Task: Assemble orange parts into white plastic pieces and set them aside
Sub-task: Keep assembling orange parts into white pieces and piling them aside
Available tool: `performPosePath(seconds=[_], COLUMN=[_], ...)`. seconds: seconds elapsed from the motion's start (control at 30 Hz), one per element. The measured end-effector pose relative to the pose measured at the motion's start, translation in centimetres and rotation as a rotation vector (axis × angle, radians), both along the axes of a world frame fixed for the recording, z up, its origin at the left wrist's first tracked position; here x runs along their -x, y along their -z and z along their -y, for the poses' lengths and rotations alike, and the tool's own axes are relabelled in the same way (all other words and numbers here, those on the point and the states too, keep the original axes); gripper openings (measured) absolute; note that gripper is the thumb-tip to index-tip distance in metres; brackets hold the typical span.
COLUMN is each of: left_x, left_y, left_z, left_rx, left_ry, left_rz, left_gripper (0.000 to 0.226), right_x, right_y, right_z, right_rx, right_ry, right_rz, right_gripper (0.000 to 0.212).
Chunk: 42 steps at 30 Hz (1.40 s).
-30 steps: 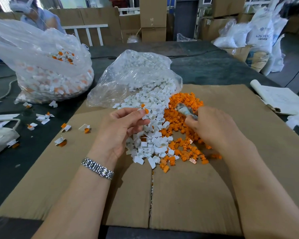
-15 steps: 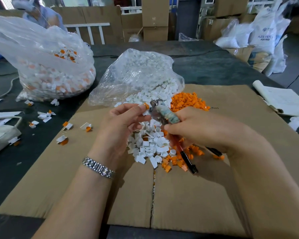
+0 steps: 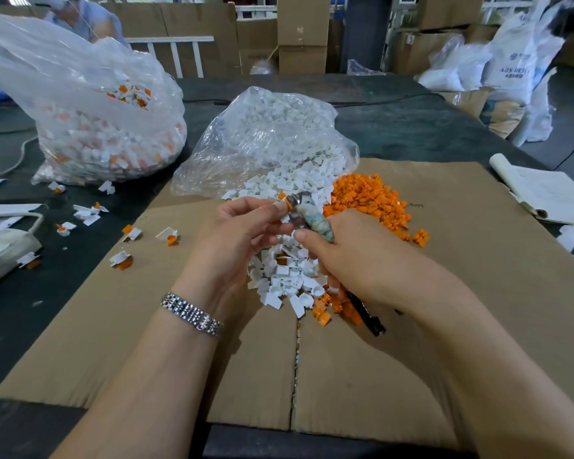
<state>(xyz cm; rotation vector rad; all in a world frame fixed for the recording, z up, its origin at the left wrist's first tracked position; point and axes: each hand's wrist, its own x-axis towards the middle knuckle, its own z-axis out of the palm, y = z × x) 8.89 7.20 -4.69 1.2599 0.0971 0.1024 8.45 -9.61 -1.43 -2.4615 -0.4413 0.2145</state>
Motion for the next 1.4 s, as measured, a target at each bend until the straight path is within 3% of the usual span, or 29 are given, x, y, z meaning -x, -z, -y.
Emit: performPosePath(seconds=[0.2,0.37,0.43,0.63,0.7,0.8,0.9,1.0,1.2,1.3,1.4], left_x=[-0.1,-0.1,-0.1,-0.2,-0.2,-0.4,-0.6,-1.3,-2.1,-1.9,-1.5], left_y=[-0.1,0.0,0.1,0.3,0.2,0.4,1.0,1.7,2.4,2.3,1.8], left_z=[0.0,-0.3,-1.1,-4.0,-4.1,-3.3,-2.9,-2.6,-2.5,-2.6,-2.4], left_rx=[0.030,0.002,-0.140,-0.969,-1.102,-1.184,-1.295,-1.317,-1.264,-1.179,-1.006], left_ry=[-0.018,-0.059,-0.206,-0.859,-0.848,-0.559,-0.444,-0.405,-0.462,-0.522,-0.554], left_rz=[0.011,0.034,0.058,0.026,0.031,-0.033,-0.114,-0.113,-0.082,0.050,0.134], left_gripper=[0.003,0.005,0.006,0.021,0.027,0.016,0.012,0.023,0.009,0.013,0.009], right_x=[0.2,-0.3,-0.9,-4.3,-4.9,-4.8,-4.6,-4.4,-4.4,-4.6,-4.6], right_y=[1.0,-0.3,-1.0,0.2,1.6,3.0,3.4,3.4,3.4,3.3,2.7], right_z=[-0.5,1.1,2.1,4.2,4.6,4.6,4.1,3.8,4.0,4.6,4.7], right_rx=[-0.029,-0.225,-0.152,0.129,0.220,0.329,0.404,0.455,0.403,0.265,0.149], right_ry=[0.062,-0.013,-0.007,0.241,0.302,0.370,0.385,0.368,0.346,0.331,0.264], right_rz=[0.066,-0.248,-0.259,0.061,0.107,0.177,0.205,0.220,0.211,0.201,0.323], right_gripper=[0.049,0.058,0.062,0.046,0.046,0.048,0.058,0.063,0.064,0.057,0.037])
